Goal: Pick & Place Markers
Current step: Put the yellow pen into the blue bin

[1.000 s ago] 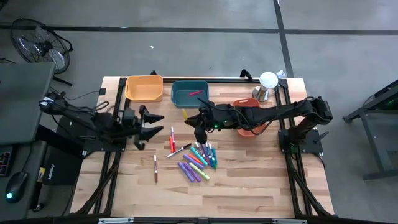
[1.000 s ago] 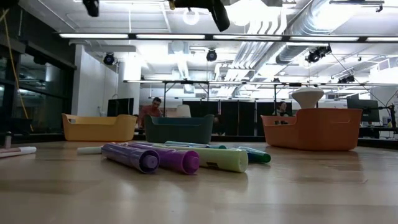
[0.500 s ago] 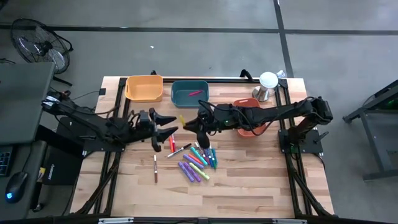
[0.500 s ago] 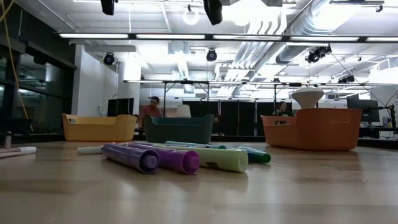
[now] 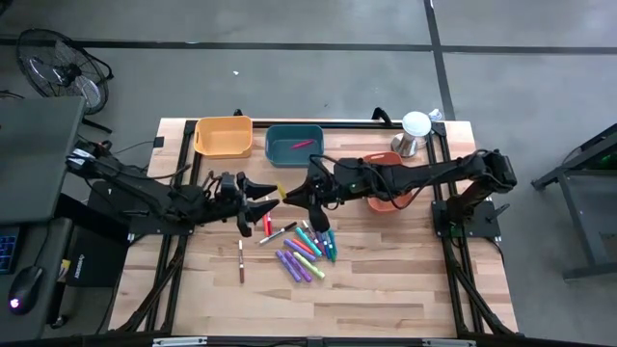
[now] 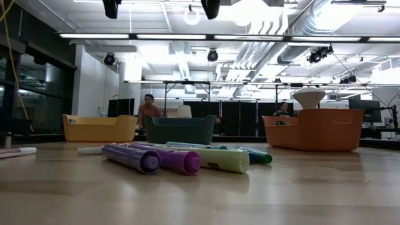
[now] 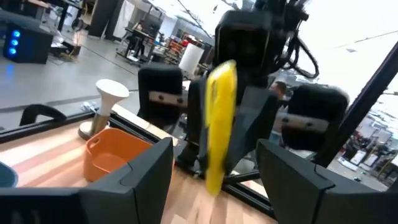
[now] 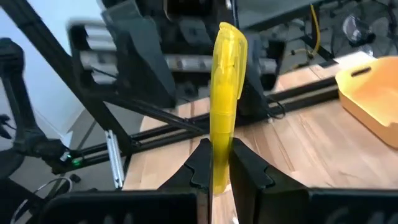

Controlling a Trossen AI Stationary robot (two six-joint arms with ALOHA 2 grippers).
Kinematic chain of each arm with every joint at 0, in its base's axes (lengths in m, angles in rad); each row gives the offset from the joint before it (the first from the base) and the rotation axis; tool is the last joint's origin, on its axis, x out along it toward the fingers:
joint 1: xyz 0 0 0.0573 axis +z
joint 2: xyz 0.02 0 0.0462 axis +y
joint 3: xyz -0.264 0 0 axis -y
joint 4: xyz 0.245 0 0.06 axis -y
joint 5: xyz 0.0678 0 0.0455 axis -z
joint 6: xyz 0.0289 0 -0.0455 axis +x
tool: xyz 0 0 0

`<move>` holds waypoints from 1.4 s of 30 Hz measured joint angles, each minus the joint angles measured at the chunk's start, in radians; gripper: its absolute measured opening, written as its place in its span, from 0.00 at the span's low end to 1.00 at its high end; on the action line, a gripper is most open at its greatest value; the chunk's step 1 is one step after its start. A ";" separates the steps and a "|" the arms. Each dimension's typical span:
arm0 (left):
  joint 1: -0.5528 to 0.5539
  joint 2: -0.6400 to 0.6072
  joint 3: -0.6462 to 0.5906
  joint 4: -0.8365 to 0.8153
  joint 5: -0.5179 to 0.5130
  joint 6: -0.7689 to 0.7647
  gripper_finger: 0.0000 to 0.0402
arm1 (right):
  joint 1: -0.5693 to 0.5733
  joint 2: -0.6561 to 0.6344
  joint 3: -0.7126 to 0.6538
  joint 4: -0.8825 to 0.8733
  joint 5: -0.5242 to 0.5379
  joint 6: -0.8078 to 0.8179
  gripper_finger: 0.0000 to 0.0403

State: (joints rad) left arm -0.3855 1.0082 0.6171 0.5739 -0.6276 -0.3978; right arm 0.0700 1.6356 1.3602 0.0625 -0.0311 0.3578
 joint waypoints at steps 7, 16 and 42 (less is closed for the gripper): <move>0.000 0.083 0.008 0.088 -0.064 0.002 0.57 | -0.014 0.000 0.000 0.017 -0.045 -0.019 0.06; 0.000 0.122 0.094 0.088 -0.058 0.062 0.57 | -0.013 0.000 0.000 0.007 -0.076 -0.026 0.07; 0.079 0.176 0.129 0.023 0.120 -0.025 0.11 | -0.027 0.000 -0.001 -0.022 -0.100 -0.045 0.06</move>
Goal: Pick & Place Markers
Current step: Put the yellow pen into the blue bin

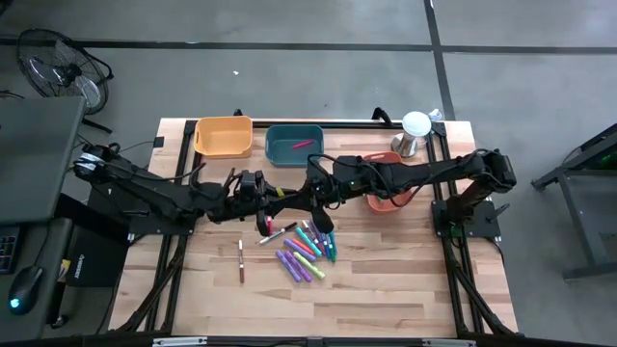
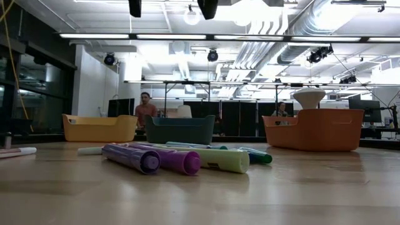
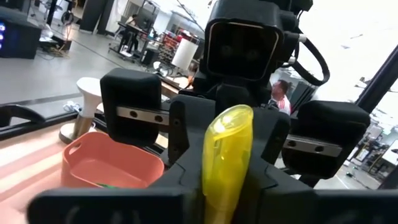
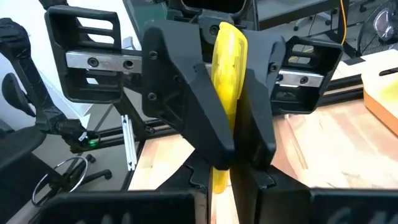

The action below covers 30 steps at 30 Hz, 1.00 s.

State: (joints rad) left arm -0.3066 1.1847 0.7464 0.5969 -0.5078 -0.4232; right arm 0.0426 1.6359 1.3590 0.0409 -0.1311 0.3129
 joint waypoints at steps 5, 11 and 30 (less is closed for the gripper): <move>0.000 0.000 0.000 -0.001 0.004 0.023 0.08 | -0.002 -0.004 0.000 -0.003 -0.001 0.001 0.07; 0.000 0.000 0.000 0.000 0.007 0.037 0.08 | -0.002 -0.005 0.000 -0.007 0.005 0.000 0.09; -0.002 0.000 -0.001 -0.002 0.030 0.049 0.08 | -0.005 -0.009 0.002 -0.047 -0.034 0.030 0.32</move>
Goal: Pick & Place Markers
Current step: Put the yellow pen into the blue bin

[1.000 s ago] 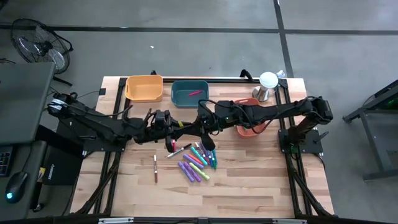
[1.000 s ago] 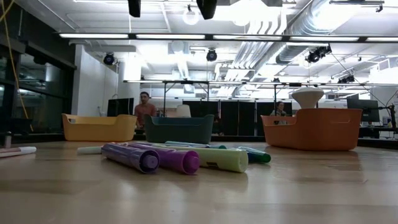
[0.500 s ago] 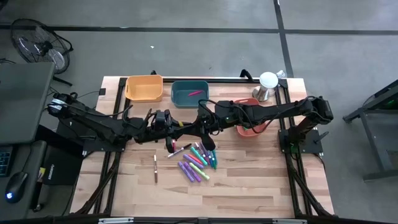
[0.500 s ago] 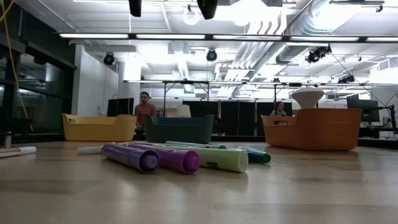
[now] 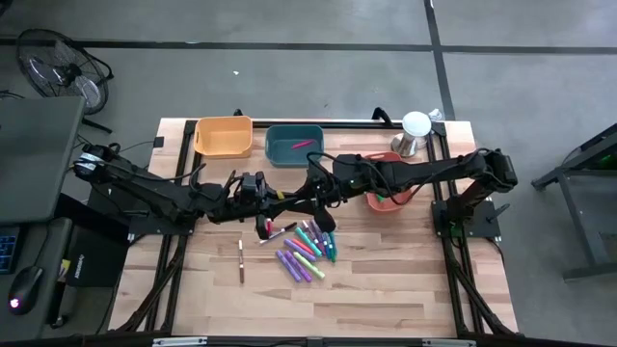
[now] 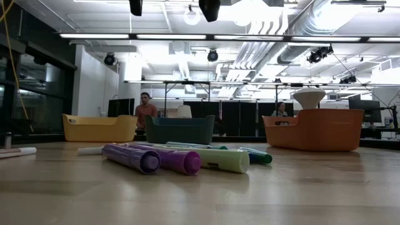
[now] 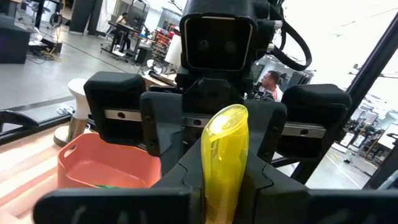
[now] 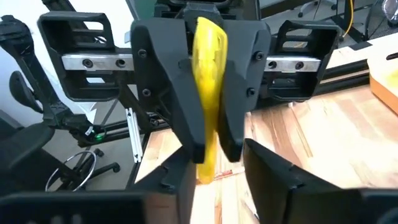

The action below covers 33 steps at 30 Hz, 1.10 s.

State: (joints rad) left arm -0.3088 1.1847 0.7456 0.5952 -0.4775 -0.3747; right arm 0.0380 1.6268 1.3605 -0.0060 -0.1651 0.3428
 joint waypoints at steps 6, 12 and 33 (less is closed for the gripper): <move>0.000 0.000 0.000 0.001 -0.004 0.001 0.08 | -0.012 -0.054 0.000 -0.159 0.030 -0.012 0.44; 0.014 0.000 0.000 0.001 -0.048 0.004 0.08 | -0.029 -0.178 0.000 -0.431 0.196 -0.033 0.47; 0.622 0.098 0.309 -0.724 0.554 0.111 0.08 | 0.004 -0.339 0.000 -0.828 0.522 0.114 0.47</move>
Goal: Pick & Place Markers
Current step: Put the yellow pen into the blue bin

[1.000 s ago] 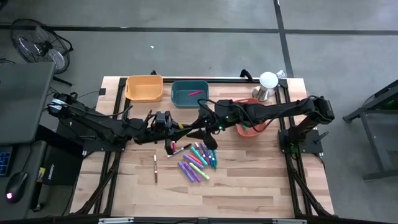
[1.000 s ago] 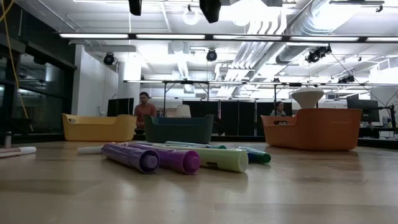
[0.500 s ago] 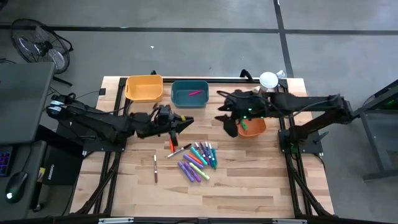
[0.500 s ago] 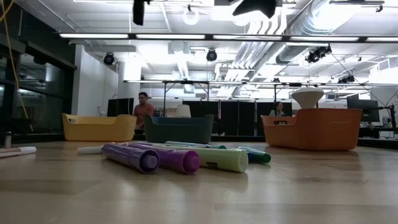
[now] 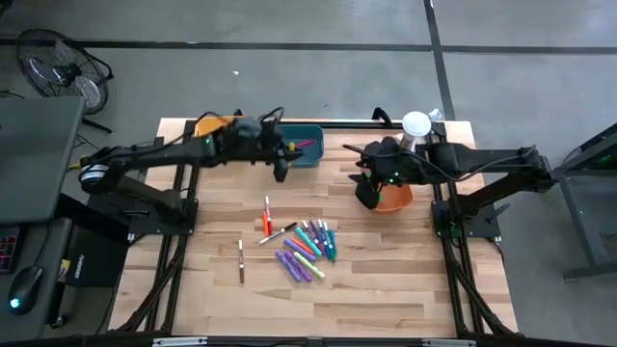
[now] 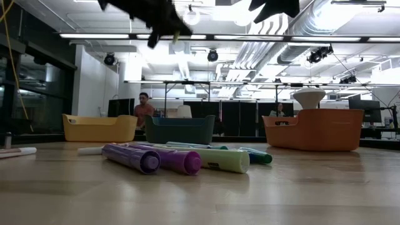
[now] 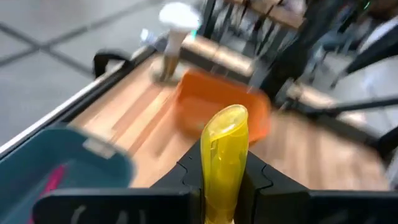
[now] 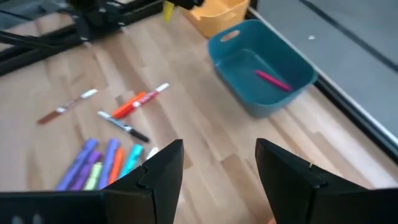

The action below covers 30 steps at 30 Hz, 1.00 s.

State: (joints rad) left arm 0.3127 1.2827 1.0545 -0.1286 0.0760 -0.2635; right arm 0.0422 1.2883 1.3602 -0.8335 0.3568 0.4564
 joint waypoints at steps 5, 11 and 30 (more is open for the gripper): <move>0.185 0.070 0.033 -0.048 0.203 0.116 0.08 | 0.000 0.001 0.000 -0.008 0.061 0.027 0.47; 0.353 0.197 0.086 -0.106 0.367 0.233 0.08 | -0.001 0.001 0.000 -0.014 0.113 0.042 0.47; 0.330 0.671 0.625 -0.734 0.063 0.735 0.09 | -0.003 0.001 0.000 -0.025 0.194 0.127 0.47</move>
State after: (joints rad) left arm 0.6429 1.9534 1.6794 -0.8626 0.1387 0.4714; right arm 0.0391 1.2892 1.3602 -0.8588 0.5510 0.5838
